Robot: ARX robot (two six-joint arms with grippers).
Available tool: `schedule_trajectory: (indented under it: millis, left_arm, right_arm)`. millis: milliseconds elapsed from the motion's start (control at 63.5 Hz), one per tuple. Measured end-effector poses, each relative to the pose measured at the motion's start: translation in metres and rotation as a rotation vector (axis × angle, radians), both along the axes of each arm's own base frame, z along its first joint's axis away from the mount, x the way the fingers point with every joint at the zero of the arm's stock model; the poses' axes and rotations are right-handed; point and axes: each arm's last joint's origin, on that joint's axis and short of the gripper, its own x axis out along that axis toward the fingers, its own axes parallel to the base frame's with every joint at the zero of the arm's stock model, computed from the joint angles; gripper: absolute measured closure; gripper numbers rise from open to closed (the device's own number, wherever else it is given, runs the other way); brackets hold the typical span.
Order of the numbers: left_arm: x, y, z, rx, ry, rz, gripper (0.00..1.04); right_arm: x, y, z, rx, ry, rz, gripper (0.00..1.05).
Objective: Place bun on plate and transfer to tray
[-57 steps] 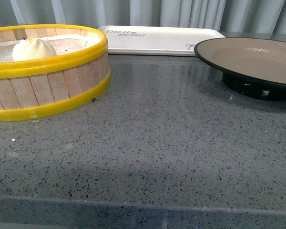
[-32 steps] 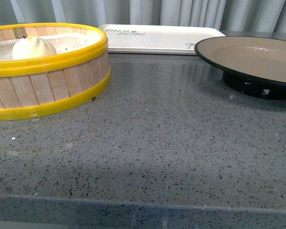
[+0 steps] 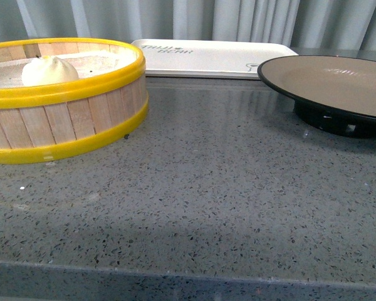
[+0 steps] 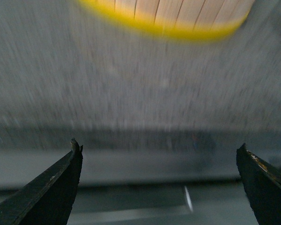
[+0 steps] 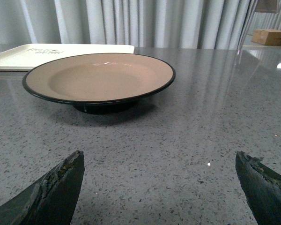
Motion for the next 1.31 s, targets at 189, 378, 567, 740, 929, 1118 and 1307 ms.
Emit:
schedule_trajectory:
  millis: [189, 378, 567, 740, 929, 1118, 1307]
  left_arm:
    - [0.024, 0.002, 0.053, -0.031, -0.008, 0.016, 0.07]
    - [0.066, -0.011, 0.113, 0.008, -0.147, -0.014, 0.07]
    - [0.125, -0.049, 0.153, 0.076, -0.154, -0.103, 0.07]
    - [0.18, -0.08, 0.165, 0.166, -0.096, -0.12, 0.07]
    - [0.223, -0.088, 0.15, 0.252, 0.01, -0.076, 0.07]
    - [0.242, -0.08, 0.133, 0.302, 0.084, -0.032, 0.07]
    - [0.248, -0.07, 0.121, 0.297, 0.165, -0.007, 0.07]
  right_arm:
    - [0.0, 0.0, 0.0, 0.0, 0.0, -0.003, 0.08]
    - [0.0, 0.0, 0.0, 0.0, 0.0, -0.003, 0.08]
    - [0.0, 0.0, 0.0, 0.0, 0.0, -0.003, 0.08]
    - [0.0, 0.0, 0.0, 0.0, 0.0, -0.003, 0.08]
    - [0.0, 0.0, 0.0, 0.0, 0.0, -0.003, 0.08]
    - [0.0, 0.0, 0.0, 0.0, 0.0, -0.003, 0.08]
    - [0.0, 0.0, 0.0, 0.0, 0.0, -0.002, 0.08]
